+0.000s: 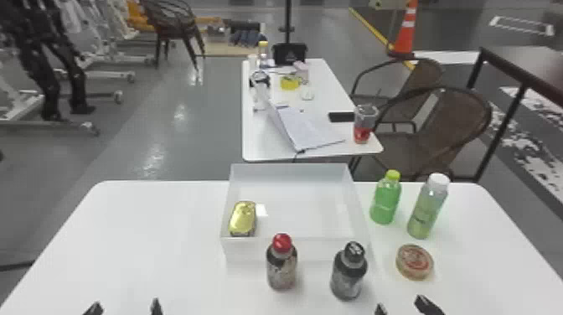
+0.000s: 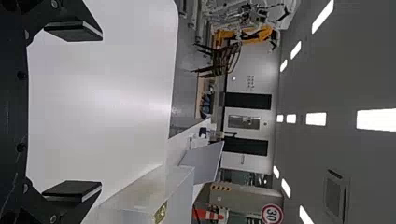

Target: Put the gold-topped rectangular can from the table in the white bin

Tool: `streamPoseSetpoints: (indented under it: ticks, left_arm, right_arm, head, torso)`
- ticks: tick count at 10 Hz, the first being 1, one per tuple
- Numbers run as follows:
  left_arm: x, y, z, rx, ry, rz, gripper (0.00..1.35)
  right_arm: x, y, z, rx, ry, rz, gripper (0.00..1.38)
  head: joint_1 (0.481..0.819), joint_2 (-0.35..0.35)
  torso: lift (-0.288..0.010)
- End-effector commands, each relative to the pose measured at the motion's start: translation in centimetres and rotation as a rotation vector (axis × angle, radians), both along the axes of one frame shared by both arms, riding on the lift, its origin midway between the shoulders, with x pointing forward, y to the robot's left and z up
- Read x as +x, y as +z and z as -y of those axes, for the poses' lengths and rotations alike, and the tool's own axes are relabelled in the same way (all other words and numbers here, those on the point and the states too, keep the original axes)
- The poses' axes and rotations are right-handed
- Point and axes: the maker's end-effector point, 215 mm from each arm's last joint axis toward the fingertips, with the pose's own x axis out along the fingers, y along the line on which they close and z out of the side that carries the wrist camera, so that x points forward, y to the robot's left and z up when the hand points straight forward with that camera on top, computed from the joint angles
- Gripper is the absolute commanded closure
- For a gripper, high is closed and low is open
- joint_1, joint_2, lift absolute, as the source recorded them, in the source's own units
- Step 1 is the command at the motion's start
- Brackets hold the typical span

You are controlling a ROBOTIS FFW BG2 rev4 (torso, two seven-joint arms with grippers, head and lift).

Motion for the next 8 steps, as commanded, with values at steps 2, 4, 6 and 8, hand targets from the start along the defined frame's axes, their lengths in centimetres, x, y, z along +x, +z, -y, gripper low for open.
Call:
streamPoseSetpoints:
  ticks: [2, 4, 6, 8]
  left_arm:
    - [-0.22, -0.03, 0.11, -0.008, 0.006, 0.0, 0.17]
    - [-0.24, 0.05, 0.29, -0.022, 0.017, 0.005, 0.17]
    - [-0.12, 0.13, 0.65, -0.03, 0.016, 0.009, 0.17]
    - [-0.1, 0.2, 0.78, -0.038, 0.021, 0.012, 0.17]
  right_arm:
    - [-0.27, -0.25, -0.03, 0.001, -0.001, -0.006, 0.42]
    - [-0.39, -0.24, 0.13, 0.001, -0.006, -0.007, 0.42]
    - [-0.53, -0.42, 0.16, 0.001, -0.007, -0.011, 0.42]
    - [-0.53, -0.41, 0.08, 0.003, -0.007, -0.011, 0.42]
  head:
    - [0.549, 0.0]
    - [0.549, 0.0]
    - [0.549, 0.0]
    - [0.549, 0.0]
  torso:
    - [-0.1]
    - [-0.1]
    - [-0.1]
    - [-0.1]
